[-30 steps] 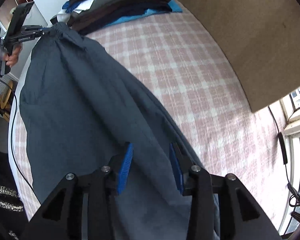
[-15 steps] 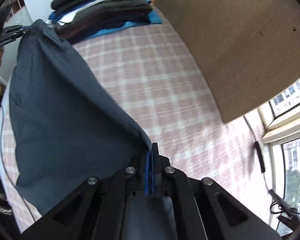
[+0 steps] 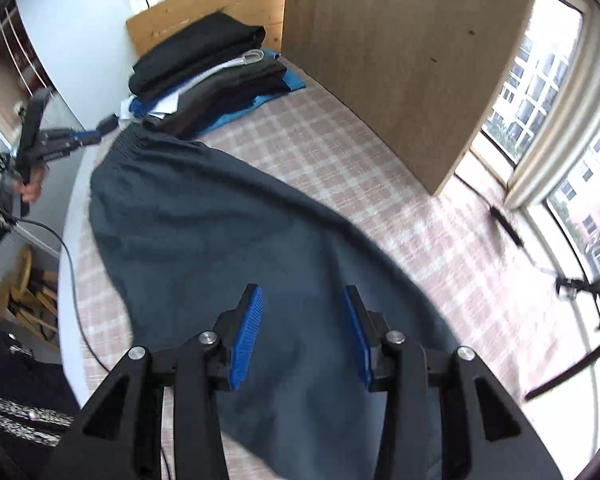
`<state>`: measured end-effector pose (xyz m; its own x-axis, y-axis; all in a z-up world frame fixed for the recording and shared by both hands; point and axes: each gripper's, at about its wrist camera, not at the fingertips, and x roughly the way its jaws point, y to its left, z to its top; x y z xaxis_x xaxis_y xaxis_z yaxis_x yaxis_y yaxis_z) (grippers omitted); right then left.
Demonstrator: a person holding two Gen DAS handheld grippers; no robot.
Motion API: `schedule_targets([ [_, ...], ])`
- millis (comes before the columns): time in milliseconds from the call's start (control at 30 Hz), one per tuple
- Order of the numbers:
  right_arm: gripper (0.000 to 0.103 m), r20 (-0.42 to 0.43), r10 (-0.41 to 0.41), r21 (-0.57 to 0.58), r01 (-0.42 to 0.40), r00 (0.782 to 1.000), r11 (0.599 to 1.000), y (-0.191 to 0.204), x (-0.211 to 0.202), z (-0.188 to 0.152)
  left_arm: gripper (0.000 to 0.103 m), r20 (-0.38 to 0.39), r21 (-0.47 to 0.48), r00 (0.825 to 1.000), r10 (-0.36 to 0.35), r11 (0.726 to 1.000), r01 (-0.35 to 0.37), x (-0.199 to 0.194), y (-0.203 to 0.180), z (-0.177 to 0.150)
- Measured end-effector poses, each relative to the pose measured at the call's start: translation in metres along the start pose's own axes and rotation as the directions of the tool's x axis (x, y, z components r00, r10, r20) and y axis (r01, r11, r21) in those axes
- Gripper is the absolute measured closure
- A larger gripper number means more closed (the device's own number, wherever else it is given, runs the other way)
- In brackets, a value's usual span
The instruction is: Fold clothes
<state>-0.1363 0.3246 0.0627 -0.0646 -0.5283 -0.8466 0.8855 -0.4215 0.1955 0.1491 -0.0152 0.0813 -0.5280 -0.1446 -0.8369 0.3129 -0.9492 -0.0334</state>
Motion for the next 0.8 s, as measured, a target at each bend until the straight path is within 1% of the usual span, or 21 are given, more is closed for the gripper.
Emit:
schedule_targets([
  [33,0.063,0.005,0.045,0.063,-0.045,0.999,0.997,0.007,-0.003,-0.021,0.081,-0.011,0.026,1.0,-0.017,1.0,0.017,-0.001,-0.013,-0.008],
  [67,0.063,0.012,0.089,0.125,-0.09,0.996,0.988,0.015,-0.005,-0.041,0.081,-0.028,0.025,0.999,-0.046,0.999,0.046,0.002,-0.02,-0.018],
  [100,0.063,0.016,0.127,0.179,-0.128,0.992,0.975,0.024,-0.003,-0.061,0.081,-0.047,0.004,0.996,-0.075,0.997,0.075,0.005,-0.024,-0.026],
  [133,0.064,0.02,0.147,0.217,-0.148,0.989,0.965,0.034,0.001,-0.08,0.081,-0.066,-0.018,0.992,-0.104,0.995,0.103,0.009,-0.029,-0.035],
  [167,0.065,0.026,0.162,0.239,-0.164,0.986,0.957,0.044,0.008,-0.096,0.083,-0.085,-0.04,0.987,-0.136,0.99,0.133,0.014,-0.032,-0.043],
  [200,0.069,0.025,0.177,0.257,-0.177,0.984,0.95,0.054,0.017,-0.107,0.083,-0.101,-0.049,0.982,-0.161,0.986,0.156,0.016,-0.038,-0.05],
  [267,0.075,0.011,0.201,0.274,-0.196,0.98,0.942,0.07,0.034,-0.121,0.083,-0.128,-0.038,0.971,-0.203,0.979,0.2,0.018,-0.053,-0.058],
  [300,0.075,-0.002,0.207,0.264,-0.199,0.978,0.944,0.076,0.043,-0.122,0.083,-0.138,-0.01,0.963,-0.231,0.973,0.231,0.019,-0.062,-0.059],
  [333,0.075,-0.015,0.213,0.254,-0.202,0.977,0.946,0.081,0.052,-0.122,0.081,-0.139,0.029,0.963,-0.231,0.971,0.237,0.019,-0.071,-0.058],
  [400,0.075,-0.025,0.204,0.254,-0.191,0.979,0.948,0.077,0.065,-0.12,0.08,-0.125,0.085,0.973,-0.193,0.975,0.205,0.027,-0.08,-0.054],
  [433,0.075,-0.03,0.197,0.256,-0.183,0.98,0.949,0.073,0.071,-0.119,0.081,-0.134,0.083,0.977,-0.167,0.98,0.179,0.034,-0.078,-0.051],
  [500,0.075,0.015,0.141,0.267,-0.139,0.99,0.953,0.061,0.07,-0.106,0.083,-0.153,0.077,0.982,-0.109,0.99,0.122,0.048,-0.074,-0.046],
  [533,0.075,0.053,0.129,0.287,-0.139,0.99,0.948,0.052,0.065,-0.099,0.085,-0.163,0.066,0.983,-0.089,0.993,0.101,0.051,-0.073,-0.045],
  [567,0.073,0.096,0.127,0.311,-0.151,0.987,0.938,0.042,0.058,-0.092,0.085,-0.161,0.053,0.982,-0.1,0.992,0.11,0.049,-0.075,-0.042],
  [600,0.072,0.12,0.112,0.331,-0.146,0.986,0.932,0.032,0.053,-0.087,0.085,-0.142,0.052,0.981,-0.133,0.989,0.142,0.042,-0.082,-0.04],
  [667,0.072,0.149,0.072,0.365,-0.123,0.986,0.923,0.015,0.044,-0.079,0.085,-0.109,0.095,0.976,-0.19,0.975,0.2,0.029,-0.112,-0.035],
  [700,0.072,0.152,0.06,0.374,-0.114,0.987,0.92,0.009,0.041,-0.077,0.084,-0.097,0.122,0.97,-0.222,0.965,0.233,0.022,-0.13,-0.033],
  [733,0.072,0.148,0.055,0.379,-0.108,0.987,0.919,0.006,0.04,-0.078,0.082,-0.096,0.16,0.962,-0.254,0.95,0.267,0.018,-0.152,-0.033],
  [767,0.072,0.137,0.062,0.384,-0.111,0.989,0.916,0.003,0.04,-0.079,0.076,-0.095,0.198,0.954,-0.285,0.933,0.299,0.014,-0.174,-0.034],
  [800,0.072,0.121,0.083,0.389,-0.124,0.989,0.913,0.002,0.04,-0.083,0.073,-0.096,0.237,0.944,-0.315,0.914,0.329,0.01,-0.196,-0.034],
])
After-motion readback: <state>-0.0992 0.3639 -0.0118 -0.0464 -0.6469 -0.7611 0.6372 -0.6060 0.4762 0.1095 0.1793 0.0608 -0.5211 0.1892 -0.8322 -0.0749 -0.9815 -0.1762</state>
